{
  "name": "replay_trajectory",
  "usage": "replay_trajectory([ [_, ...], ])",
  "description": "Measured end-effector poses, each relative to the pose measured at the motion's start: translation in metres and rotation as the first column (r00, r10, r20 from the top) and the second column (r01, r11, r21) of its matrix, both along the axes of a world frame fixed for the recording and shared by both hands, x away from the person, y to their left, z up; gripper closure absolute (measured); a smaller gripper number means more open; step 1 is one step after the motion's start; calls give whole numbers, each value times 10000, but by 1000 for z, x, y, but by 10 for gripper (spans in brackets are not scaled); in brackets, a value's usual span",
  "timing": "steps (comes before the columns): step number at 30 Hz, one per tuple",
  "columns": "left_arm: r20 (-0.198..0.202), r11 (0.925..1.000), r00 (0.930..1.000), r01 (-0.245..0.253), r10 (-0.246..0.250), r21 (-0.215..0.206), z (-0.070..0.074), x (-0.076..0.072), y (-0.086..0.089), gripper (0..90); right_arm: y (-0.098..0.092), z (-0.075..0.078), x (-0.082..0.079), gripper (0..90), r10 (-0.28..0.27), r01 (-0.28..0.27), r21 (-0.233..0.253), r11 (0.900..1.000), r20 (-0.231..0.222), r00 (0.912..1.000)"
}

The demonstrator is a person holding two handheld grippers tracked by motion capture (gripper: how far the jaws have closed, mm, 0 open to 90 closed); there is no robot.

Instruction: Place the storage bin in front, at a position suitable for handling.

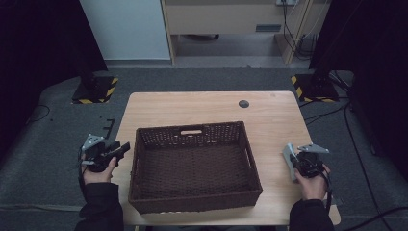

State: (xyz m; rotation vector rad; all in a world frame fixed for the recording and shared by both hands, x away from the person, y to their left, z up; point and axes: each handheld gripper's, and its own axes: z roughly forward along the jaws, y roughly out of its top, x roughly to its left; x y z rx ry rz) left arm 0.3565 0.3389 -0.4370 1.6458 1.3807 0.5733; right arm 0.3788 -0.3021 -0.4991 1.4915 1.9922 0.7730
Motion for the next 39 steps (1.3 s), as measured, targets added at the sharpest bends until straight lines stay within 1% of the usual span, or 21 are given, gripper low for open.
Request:
replay_trajectory([
  [1, 0, 10000, 10000, 0, 0, 0, 0, 0, 0, 509, 0, 0, 0, 814, 0, 0, 0, 10000, 0, 10000],
  [2, 3, 9999, 9999, 142, -142, 32, 1, -1, -5, 510, -1, -5, 2, 784, 59, -60, -37, 10000, -332, 9994],
  [5, 34, 9994, 9997, 232, -233, 263, 3, -2, -12, 534, 0, -8, 2, 712, 42, -48, -115, 9999, -475, 9989],
  [6, 34, 9994, 9997, 232, -233, 263, 3, -2, -12, 536, 0, -8, 2, 712, 42, -48, -115, 9999, -475, 9989],
  [7, 67, 9992, 9994, 332, -333, 207, 4, -3, -14, 532, 1, -6, 2, 648, 84, -90, -180, 9998, -311, 9995],
  [9, 64, 9991, 9994, 343, -345, 235, 4, -4, -16, 529, 0, -2, 1, 604, 67, -67, -34, 10000, -60, 10000],
  [13, 162, 9985, 9988, 463, -468, 291, 7, -5, -20, 531, 1, 11, -4, 511, 23, -39, 186, 9998, 827, 9966],
  [14, 177, 9984, 9986, 489, -494, 283, 7, -5, -21, 533, 2, 17, -6, 493, 39, -67, 236, 9997, 1158, 9933],
  [18, 17, 9975, 9982, 596, -598, 385, 6, -4, -25, 543, 7, 35, -13, 447, 263, -388, 647, 9971, 1844, 9825],
  [19, -100, 9968, 9979, 643, -639, 473, 2, -3, -27, 558, 10, 41, -16, 434, 409, -573, 743, 9956, 2056, 9778],
  [21, -270, 9961, 9972, 717, -704, 515, -1, -2, -30, 571, 15, 50, -17, 409, 714, -942, 1005, 9905, 2100, 9751],
  [22, -270, 9961, 9972, 717, -704, 515, -1, -2, -30, 580, 15, 50, -17, 409, 714, -942, 1005, 9905, 2100, 9751],
  [23, -394, 9947, 9964, 772, -747, 672, -4, -1, -33, 589, 24, 58, -19, 407, 1060, -1380, 1345, 9813, 2218, 9693],
  [25, -448, 9943, 9961, 788, -757, 718, -5, 0, -34, 596, 35, 63, -19, 408, 1459, -1853, 1661, 9685, 2243, 9635],
  [26, -513, 9941, 9957, 807, -771, 726, -6, 1, -36, 596, 35, 63, -19, 408, 1459, -1853, 1661, 9685, 2243, 9635],
  [27, -657, 9930, 9950, 803, -747, 864, -9, 2, -39, 609, 46, 66, -20, 409, 1878, -2317, 1918, 9537, 2223, 9567],
  [29, -649, 9923, 9952, 787, -727, 956, -9, 2, -40, 610, 57, 69, -21, 420, 2159, -2643, 2169, 9397, 2231, 9506],
  [30, -671, 9917, 9953, 770, -703, 1031, -9, 2, -41, 611, 63, 71, -22, 429, 2399, -2915, 2283, 9289, 2287, 9435],
  [34, -707, 9927, 9956, 689, -620, 989, -9, 3, -42, 630, 80, 73, -23, 473, 3010, -3564, 2564, 8985, 2310, 9252],
  [36, -701, 9929, 9960, 624, -554, 1011, -9, 4, -42, 638, 89, 72, -24, 503, 3280, -3784, 2548, 8899, 2191, 9189],
  [39, -639, 9934, 9968, 553, -490, 1010, -10, 6, -45, 652, 97, 66, -21, 584, 3538, -3905, 2368, 8896, 1834, 9172],
])
